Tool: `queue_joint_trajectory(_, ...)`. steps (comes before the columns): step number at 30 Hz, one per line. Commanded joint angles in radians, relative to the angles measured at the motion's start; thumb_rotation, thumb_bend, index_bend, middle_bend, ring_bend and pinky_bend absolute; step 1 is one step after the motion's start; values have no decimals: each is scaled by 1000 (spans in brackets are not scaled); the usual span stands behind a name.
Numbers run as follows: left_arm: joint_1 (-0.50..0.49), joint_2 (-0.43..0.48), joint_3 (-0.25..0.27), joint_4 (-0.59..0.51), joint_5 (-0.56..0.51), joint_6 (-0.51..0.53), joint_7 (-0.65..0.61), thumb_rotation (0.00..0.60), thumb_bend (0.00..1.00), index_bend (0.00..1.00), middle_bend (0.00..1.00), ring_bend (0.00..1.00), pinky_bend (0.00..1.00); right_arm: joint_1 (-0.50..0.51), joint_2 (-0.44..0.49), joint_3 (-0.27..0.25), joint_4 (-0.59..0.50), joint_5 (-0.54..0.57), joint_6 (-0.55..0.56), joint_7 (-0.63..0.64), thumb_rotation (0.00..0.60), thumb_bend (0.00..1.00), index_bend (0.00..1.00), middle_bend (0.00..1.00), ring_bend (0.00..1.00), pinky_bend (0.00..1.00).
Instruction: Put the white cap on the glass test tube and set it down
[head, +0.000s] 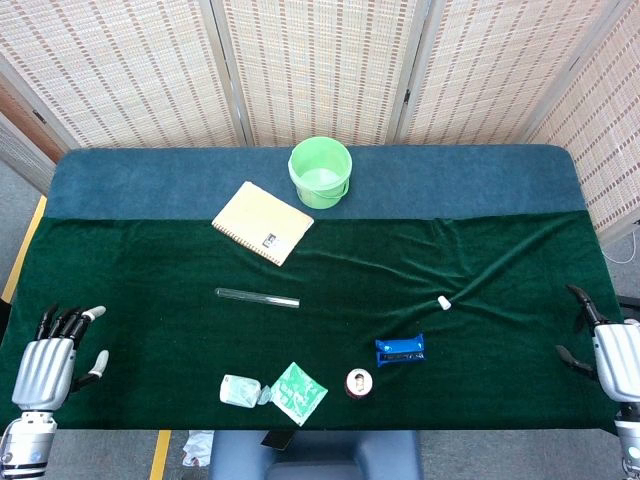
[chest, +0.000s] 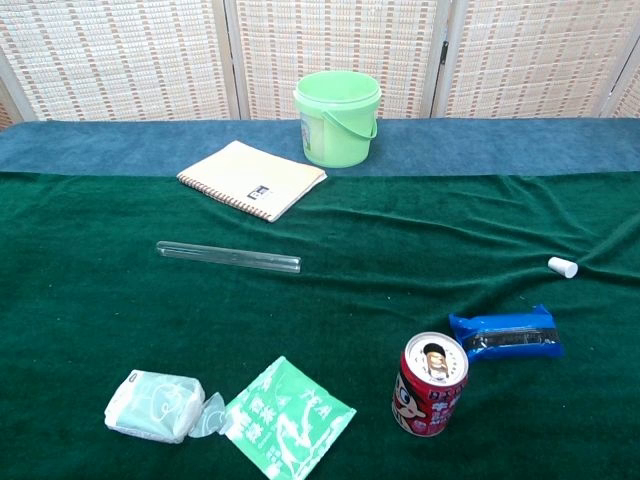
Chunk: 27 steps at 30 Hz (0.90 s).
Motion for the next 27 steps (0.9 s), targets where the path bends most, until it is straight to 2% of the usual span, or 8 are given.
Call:
queue_joint_trajectory(1, -2, -2, -1, 2, 1, -1, -2, 600, 410, 229, 250, 193, 12, -2, 0, 0, -3, -4, -2, -4, 600, 233, 151, 586, 778, 846)
queue_joint_trajectory(11, 4, -8, 1, 23, -8, -1, -21, 600, 410, 229, 250, 194, 12, 18, -8, 14, -15, -9, -49, -44, 600, 233, 151, 591, 783, 846)
queue_joint_trajectory(16, 0, -12, -1, 28, -9, -5, -25, 600, 410, 229, 250, 194, 12, 64, -36, 35, -3, 6, -119, -79, 600, 233, 149, 625, 832, 848)
queue_joint_trajectory(18, 0, -14, 0, 30, -8, -7, -26, 600, 410, 229, 250, 194, 12, 74, -41, 39, 0, 12, -135, -82, 600, 232, 135, 661, 880, 862)
queue_joint_trajectory(21, -2, -17, 4, 33, -7, -14, -25, 600, 410, 229, 250, 194, 12, 143, -82, 57, 29, 35, -243, -106, 600, 233, 107, 728, 975, 913)
queue_joint_trajectory(27, 1, -19, 6, 38, -12, -14, -32, 600, 410, 229, 250, 194, 12, 262, -205, 96, 148, 121, -423, -141, 600, 233, 72, 778, 1000, 958)
